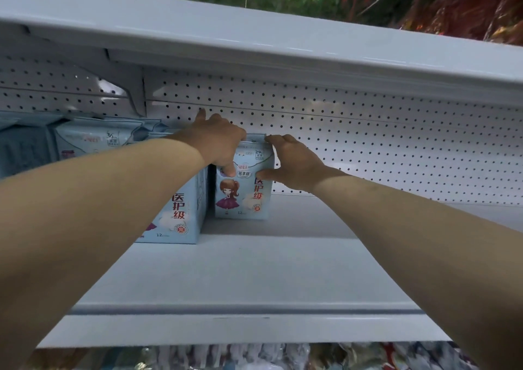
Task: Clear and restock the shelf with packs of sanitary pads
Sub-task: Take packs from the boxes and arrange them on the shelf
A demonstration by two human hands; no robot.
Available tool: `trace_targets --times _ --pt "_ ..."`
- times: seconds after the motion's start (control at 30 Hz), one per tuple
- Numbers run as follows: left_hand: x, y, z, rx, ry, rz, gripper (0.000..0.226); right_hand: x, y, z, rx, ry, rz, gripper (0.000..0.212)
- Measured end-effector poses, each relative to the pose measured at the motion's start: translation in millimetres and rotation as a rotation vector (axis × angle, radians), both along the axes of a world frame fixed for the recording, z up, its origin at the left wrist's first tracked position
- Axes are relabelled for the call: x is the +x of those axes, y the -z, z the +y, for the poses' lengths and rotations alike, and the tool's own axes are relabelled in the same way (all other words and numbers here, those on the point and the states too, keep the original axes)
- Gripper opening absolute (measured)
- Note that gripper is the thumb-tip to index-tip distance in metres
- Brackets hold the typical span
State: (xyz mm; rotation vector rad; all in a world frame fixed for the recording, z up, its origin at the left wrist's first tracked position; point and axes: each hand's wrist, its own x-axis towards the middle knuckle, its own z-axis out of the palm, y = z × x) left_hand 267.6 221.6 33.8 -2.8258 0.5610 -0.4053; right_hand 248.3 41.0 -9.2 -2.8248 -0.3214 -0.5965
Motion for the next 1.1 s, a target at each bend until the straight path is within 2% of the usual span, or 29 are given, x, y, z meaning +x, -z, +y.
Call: trace_targets --times 0.1,0.27,0.4,0.53,0.73,1.1 --pt "-15.5 -7.7 -2.5 -0.060 0.050 -0.026 0.093 -18.7 -8.0 -11.3 0.000 0.075 0.003 0.085" --pt "-61.9 -8.6 -35.0 -0.336 0.072 -0.005 0.084 -77.7 -26.4 -49.3 -0.021 0.245 0.023 0.071" --pt "-112.8 6.9 -75.3 -0.528 0.040 0.076 0.079 -141.7 -27.4 -99.7 0.088 0.318 0.029 0.067" --pt "-171.9 34.9 -129.0 -0.679 0.096 0.120 0.069 -225.3 -7.5 -162.3 0.220 0.364 0.050 0.068" --pt "-275.4 77.7 -238.6 -0.737 0.169 0.273 0.065 -356.8 33.3 -261.9 0.322 0.495 0.216 0.068" --pt "-432.1 152.3 -445.7 -0.745 0.349 0.504 0.064 -546.9 92.9 -430.5 0.389 0.741 0.222 0.061"
